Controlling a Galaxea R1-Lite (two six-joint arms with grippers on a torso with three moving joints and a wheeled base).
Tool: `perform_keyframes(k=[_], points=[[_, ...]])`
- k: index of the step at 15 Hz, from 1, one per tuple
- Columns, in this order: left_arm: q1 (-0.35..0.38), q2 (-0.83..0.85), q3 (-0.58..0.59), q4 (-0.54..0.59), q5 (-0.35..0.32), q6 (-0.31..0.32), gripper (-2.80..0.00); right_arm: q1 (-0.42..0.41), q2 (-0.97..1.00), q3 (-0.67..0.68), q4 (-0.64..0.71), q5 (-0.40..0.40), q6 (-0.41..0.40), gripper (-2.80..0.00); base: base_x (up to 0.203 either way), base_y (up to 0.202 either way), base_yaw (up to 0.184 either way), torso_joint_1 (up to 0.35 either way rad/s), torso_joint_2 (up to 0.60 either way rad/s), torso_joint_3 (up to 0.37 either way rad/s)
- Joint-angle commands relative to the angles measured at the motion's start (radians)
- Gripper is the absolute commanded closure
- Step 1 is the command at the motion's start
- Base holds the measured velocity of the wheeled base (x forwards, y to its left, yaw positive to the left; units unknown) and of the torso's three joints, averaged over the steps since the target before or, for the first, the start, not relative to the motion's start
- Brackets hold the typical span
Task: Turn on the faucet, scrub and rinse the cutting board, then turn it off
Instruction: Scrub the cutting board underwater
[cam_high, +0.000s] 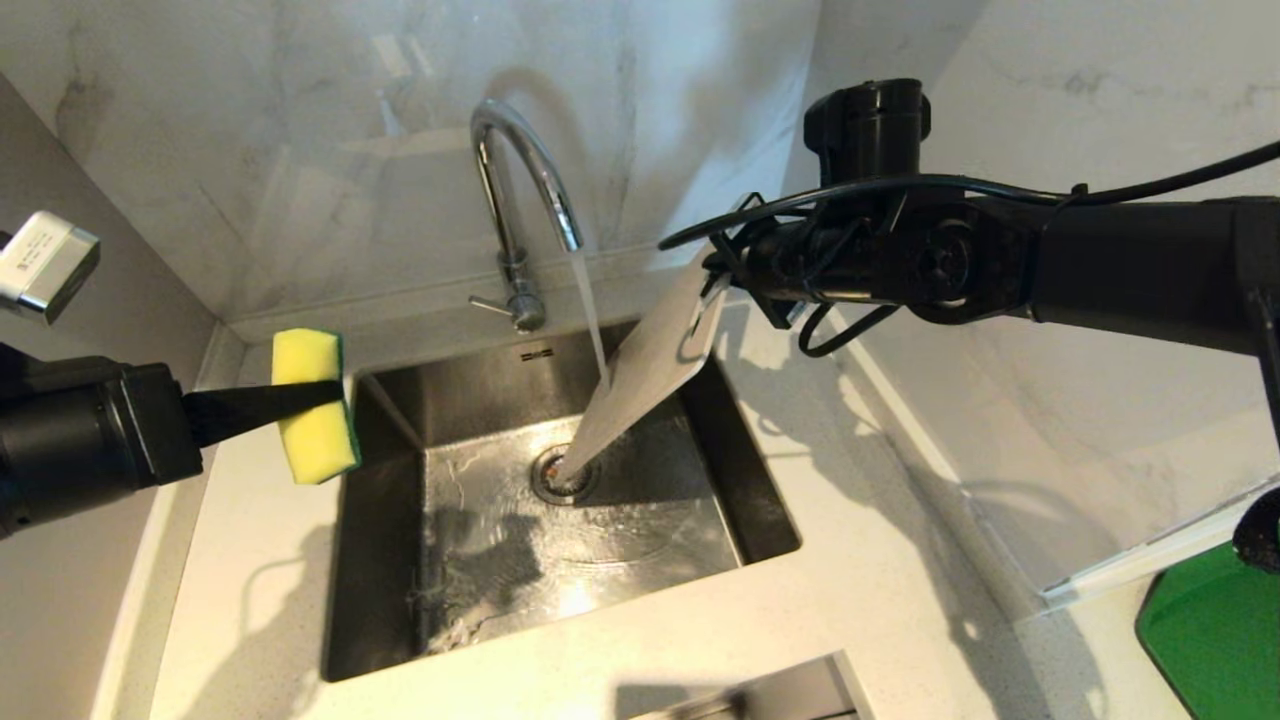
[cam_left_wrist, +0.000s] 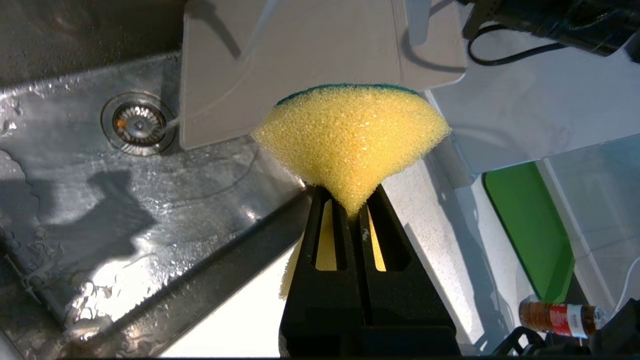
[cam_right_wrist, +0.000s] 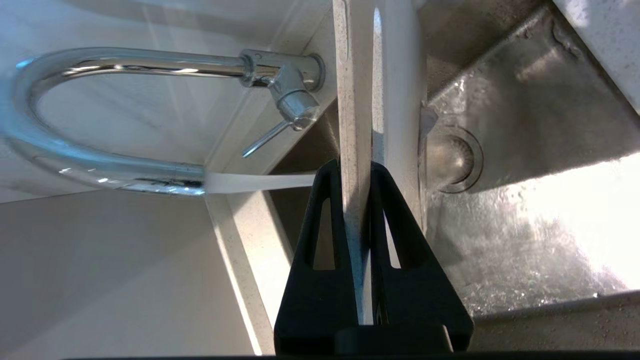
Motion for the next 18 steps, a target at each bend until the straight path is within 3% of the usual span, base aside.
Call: perform_keyframes(k=[1,14,18], points=[[0.0,0.002,0.009,-0.003,-0.004,-0.002,0.0,0.001,-0.044,0.002,0.017,0.003,0.005,0.0,0.0,0.0,0.0,0.0,0.0,0.0],[0.0,0.043,-0.013,-0.017,0.001,0.003,0.0,0.022,-0.453,0.002,0.535,0.06,0.023,0.0,0.0,0.0,0.0,0.0,0.0,0.0],[0.0,0.052,-0.016,-0.014,0.0,0.025,0.0,0.025,-0.525,0.003,0.609,0.061,0.028,0.0,0.0,0.0,0.0,0.0,0.0,0.0]])
